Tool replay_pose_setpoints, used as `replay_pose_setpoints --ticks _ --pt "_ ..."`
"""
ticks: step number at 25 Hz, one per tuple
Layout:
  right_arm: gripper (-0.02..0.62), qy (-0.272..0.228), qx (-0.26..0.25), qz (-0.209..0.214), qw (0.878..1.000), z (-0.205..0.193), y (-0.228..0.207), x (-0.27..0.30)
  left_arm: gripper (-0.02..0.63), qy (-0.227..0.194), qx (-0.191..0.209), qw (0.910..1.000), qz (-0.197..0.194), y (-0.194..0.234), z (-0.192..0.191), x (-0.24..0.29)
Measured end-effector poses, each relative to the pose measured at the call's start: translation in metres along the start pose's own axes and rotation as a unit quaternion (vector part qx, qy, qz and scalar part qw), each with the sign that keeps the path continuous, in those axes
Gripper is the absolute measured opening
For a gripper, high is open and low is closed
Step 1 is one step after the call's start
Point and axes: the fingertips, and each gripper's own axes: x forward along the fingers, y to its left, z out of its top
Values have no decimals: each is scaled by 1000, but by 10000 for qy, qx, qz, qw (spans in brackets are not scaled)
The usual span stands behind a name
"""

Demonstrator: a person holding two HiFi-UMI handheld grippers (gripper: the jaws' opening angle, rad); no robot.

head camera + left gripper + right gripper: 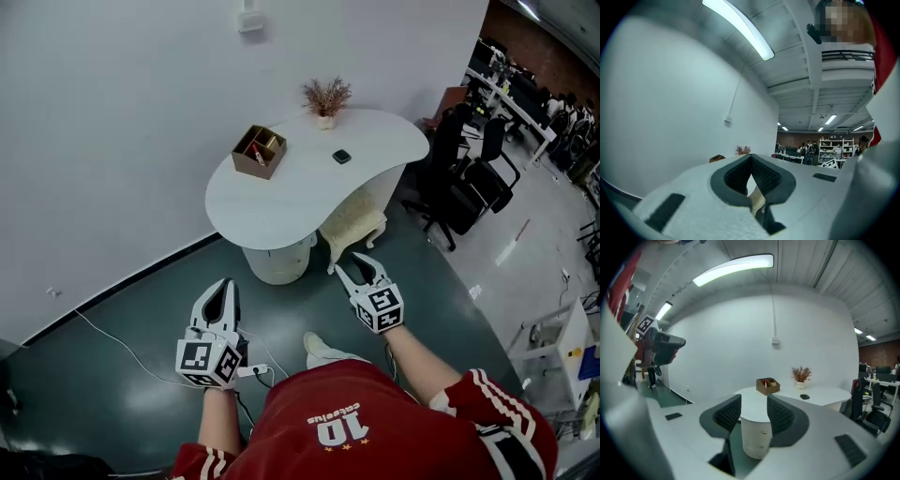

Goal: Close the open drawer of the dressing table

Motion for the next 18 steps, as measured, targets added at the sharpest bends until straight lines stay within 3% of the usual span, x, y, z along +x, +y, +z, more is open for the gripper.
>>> replay_pose_setpoints --ticks 5,10,13,16,18 --pt "161 -481 154 42 9987 63 17 -18 5 -255 86 9996 26 -7 25 -31" --pt "161 -701 428 -59 9966 112 10 -51 5 -489 622 9969 38 -19 63 -57" --pt "161 -871 321 -165 9955 142 2 -77 5 -668 829 9943 13 -24 86 -67" --pt "161 -938 201 -202 9952 165 1 -93 5 -852 766 9934 -13 -23 104 -73" --pt "160 -994 168 -160 9948 176 7 -103 5 -945 500 9942 -121 -22 111 -75"
